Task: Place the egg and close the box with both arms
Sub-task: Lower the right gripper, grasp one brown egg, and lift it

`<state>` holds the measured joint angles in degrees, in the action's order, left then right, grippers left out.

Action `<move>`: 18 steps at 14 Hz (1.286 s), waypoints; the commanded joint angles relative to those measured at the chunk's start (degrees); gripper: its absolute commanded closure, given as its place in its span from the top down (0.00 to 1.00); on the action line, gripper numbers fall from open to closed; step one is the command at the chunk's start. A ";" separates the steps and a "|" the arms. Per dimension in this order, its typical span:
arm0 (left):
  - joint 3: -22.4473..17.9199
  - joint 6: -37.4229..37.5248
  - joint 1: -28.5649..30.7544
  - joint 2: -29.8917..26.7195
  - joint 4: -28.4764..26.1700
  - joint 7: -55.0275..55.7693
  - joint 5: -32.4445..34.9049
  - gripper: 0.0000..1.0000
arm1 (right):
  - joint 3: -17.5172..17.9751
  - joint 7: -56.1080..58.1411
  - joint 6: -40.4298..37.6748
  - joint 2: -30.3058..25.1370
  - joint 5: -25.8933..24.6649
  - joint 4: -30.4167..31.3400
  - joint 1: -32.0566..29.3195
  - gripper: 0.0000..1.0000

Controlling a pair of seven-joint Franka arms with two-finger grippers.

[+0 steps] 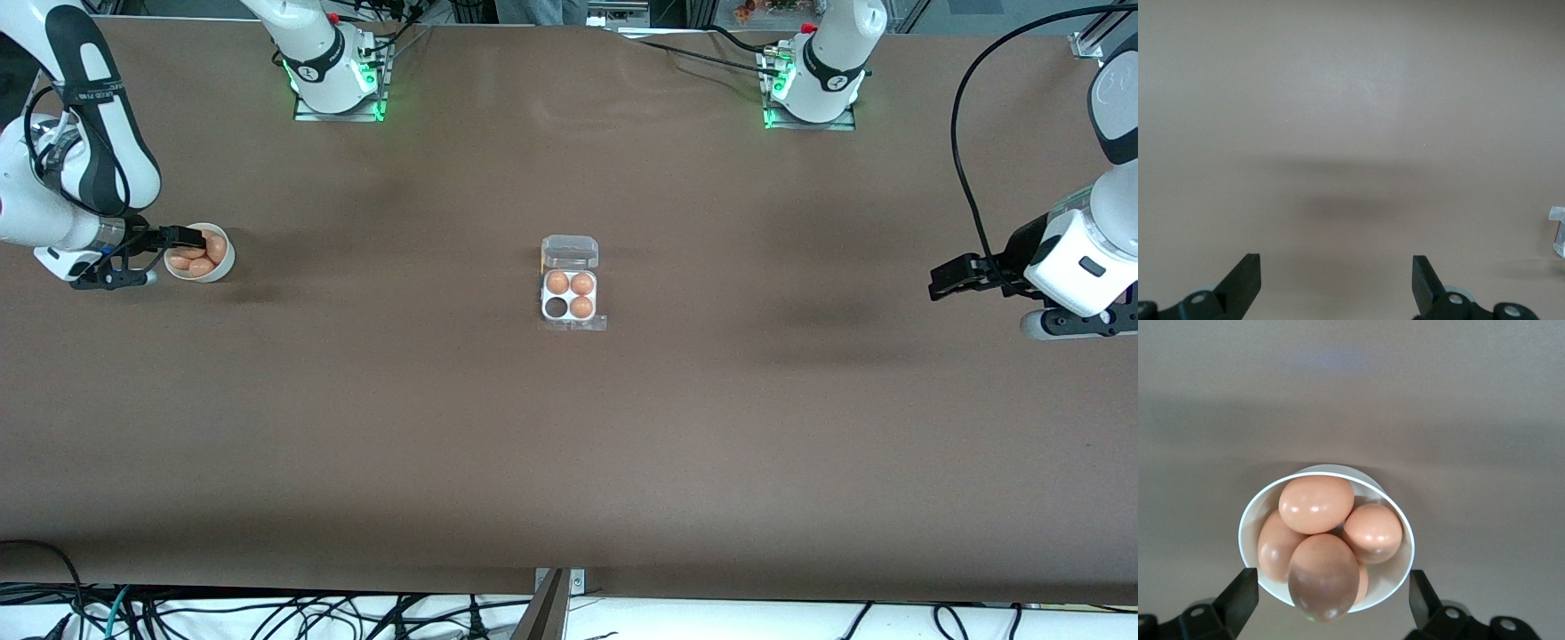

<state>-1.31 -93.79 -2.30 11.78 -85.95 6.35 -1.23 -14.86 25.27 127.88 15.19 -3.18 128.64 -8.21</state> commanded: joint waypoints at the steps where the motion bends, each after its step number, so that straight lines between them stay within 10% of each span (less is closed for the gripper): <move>1: -0.18 0.72 0.02 -0.27 0.25 -0.64 -1.23 1.00 | 0.01 1.18 0.35 -0.16 0.45 0.56 -0.23 0.96; 6: -0.18 0.72 -0.16 -0.27 0.25 -0.55 -1.23 1.00 | 0.01 0.66 -0.52 0.28 0.63 0.47 -0.23 0.40; 13: -0.18 0.72 -0.16 -0.27 0.17 -0.55 -1.23 1.00 | 0.27 0.39 -1.93 0.10 2.21 -0.93 -0.14 0.32; 18: -0.18 0.72 -0.33 -0.27 0.17 -0.55 -1.23 1.00 | 0.54 -1.62 -16.85 0.19 2.21 -12.43 3.01 0.32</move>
<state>-1.31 -93.76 -2.34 11.78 -85.95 6.35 -1.23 -14.45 24.99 116.37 15.43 -1.97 120.82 -7.13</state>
